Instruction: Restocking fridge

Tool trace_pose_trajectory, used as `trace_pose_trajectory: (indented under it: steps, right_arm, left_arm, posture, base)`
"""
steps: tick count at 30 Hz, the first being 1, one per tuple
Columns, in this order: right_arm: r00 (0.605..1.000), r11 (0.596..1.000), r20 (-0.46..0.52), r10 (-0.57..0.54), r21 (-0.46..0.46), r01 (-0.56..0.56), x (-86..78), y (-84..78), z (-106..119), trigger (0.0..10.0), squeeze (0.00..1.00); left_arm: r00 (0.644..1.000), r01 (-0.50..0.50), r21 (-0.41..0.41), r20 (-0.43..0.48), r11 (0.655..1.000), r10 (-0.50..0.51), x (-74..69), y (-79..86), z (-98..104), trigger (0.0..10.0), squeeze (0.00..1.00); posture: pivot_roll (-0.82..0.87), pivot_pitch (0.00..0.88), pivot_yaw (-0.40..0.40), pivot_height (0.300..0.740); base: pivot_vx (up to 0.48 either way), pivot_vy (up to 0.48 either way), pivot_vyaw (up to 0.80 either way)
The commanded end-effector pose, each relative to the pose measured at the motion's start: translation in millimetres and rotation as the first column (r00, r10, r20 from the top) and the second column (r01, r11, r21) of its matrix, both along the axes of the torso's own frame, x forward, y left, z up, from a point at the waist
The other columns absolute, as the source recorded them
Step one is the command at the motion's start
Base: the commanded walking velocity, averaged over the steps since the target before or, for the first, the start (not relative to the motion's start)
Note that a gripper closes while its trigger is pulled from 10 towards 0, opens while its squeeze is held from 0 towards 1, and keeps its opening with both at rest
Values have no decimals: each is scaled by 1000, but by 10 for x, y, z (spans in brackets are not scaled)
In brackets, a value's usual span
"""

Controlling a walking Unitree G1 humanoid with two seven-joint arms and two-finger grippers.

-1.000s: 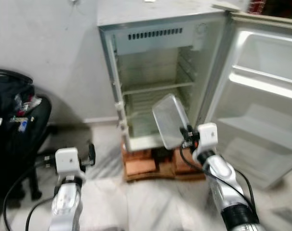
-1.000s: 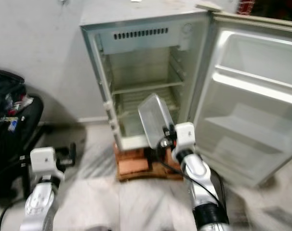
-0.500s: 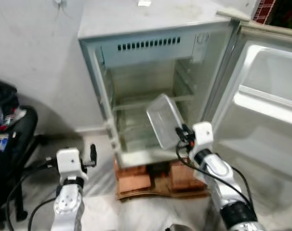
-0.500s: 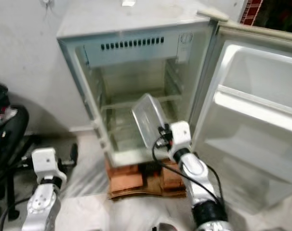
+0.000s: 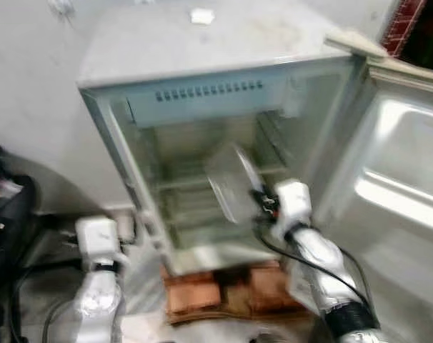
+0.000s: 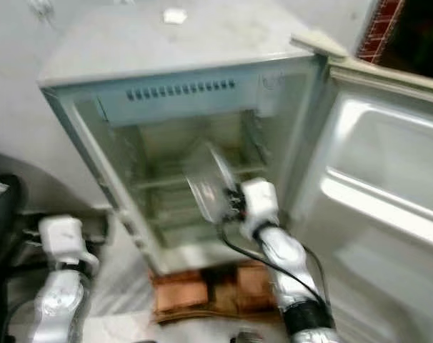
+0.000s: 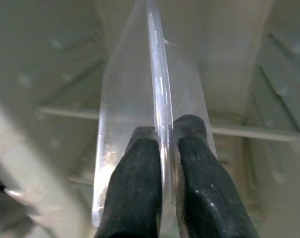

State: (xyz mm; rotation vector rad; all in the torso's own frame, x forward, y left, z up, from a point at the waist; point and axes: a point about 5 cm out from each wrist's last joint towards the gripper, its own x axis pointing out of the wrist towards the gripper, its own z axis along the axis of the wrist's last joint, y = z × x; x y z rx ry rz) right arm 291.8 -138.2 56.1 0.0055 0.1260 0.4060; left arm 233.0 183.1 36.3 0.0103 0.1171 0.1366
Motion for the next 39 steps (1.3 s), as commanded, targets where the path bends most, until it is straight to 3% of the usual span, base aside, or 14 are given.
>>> trace_pose_trajectory:
  steps: [1,8,23,39]
  right_arm:
    - [998,998,30,48,28,-49,24,160,71,10000,0]
    - [998,998,18,67,19,-67,8,179,38,10000,0]
    - [999,999,11,39,12,-39,19,153,22,10000,0]
    - [996,995,7,-84,-47,84,73,19,-1,10000,0]
  left_arm:
    - [999,-41,34,-11,999,41,-42,154,-7,10000,0]
    - [998,-59,18,-29,998,59,-71,152,-39,10000,0]
    - [999,-47,26,-25,999,48,-56,158,-27,10000,0]
    - [1000,-24,24,-13,999,24,-39,134,-8,10000,0]
  posture:
    - [-8,27,23,740]
    - [-4,29,22,740]
    - [-7,30,25,740]
    - [-13,35,27,740]
  base:
    - [0,0,781]
    - [0,0,681]
    - [0,388,0]
    - [15,0,0]
